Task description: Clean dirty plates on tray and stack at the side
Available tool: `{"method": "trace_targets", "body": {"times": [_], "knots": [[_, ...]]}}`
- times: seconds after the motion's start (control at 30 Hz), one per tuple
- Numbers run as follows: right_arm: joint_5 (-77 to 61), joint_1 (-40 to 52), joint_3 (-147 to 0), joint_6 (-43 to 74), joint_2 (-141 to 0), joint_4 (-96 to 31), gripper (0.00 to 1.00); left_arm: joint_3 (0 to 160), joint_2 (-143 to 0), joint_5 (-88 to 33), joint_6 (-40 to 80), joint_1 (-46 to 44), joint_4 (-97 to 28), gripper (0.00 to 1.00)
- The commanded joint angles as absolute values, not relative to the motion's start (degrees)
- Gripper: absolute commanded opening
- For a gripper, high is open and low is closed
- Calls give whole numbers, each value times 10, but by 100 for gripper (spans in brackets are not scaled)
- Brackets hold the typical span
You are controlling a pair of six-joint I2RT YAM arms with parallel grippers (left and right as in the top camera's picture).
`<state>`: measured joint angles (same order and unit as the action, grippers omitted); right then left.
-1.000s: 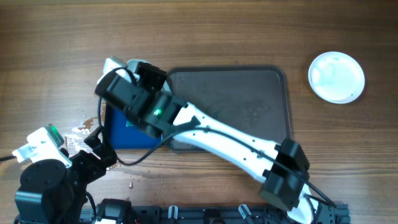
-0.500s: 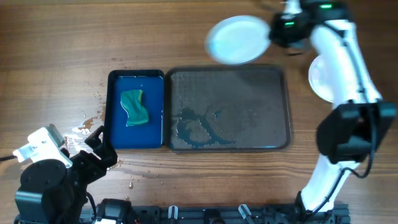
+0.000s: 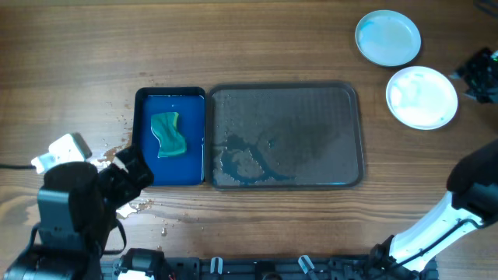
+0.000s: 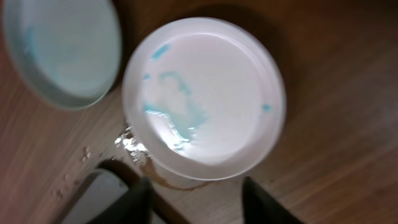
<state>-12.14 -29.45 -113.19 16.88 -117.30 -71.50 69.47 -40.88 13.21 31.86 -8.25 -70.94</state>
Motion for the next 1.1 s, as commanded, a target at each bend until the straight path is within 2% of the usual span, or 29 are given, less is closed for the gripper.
{"method": "trace_targets", "body": {"times": [0.0,0.07,0.13,0.33,0.47,0.53,0.6,0.7,0.77,0.87,1.07], "knots": [[-179,-210,-1139,47,-1184,-692,64,702,-441,104,324,-85,-697,100],[-154,-167,-1139,47,-1222,-657,66,702,-463,99,324,-85,-697,100],[-156,-148,-1139,65,-1262,-634,64,702,-486,98,324,-85,-696,100],[-201,-113,-1139,-4,-1334,-616,63,702,-550,98,324,-85,-696,100],[-238,-84,-1148,-141,-1334,-611,64,702,-583,98,324,-85,-688,100],[-208,-64,-1148,-202,-1334,-620,64,702,-597,89,324,-85,-677,100],[-175,-54,-1148,-206,-1334,-603,59,702,-607,74,324,-85,-668,100],[-134,-52,-1148,-172,-1334,-557,59,702,-619,71,324,-85,-662,100],[-71,-52,-1148,-128,-1334,-519,64,702,-621,71,324,-85,-661,100],[7,-50,-1148,-112,-1334,-469,80,702,-621,71,324,-85,-655,100],[-10,-50,-1148,-153,-1337,-412,83,702,-621,71,324,-85,-651,100]]}}
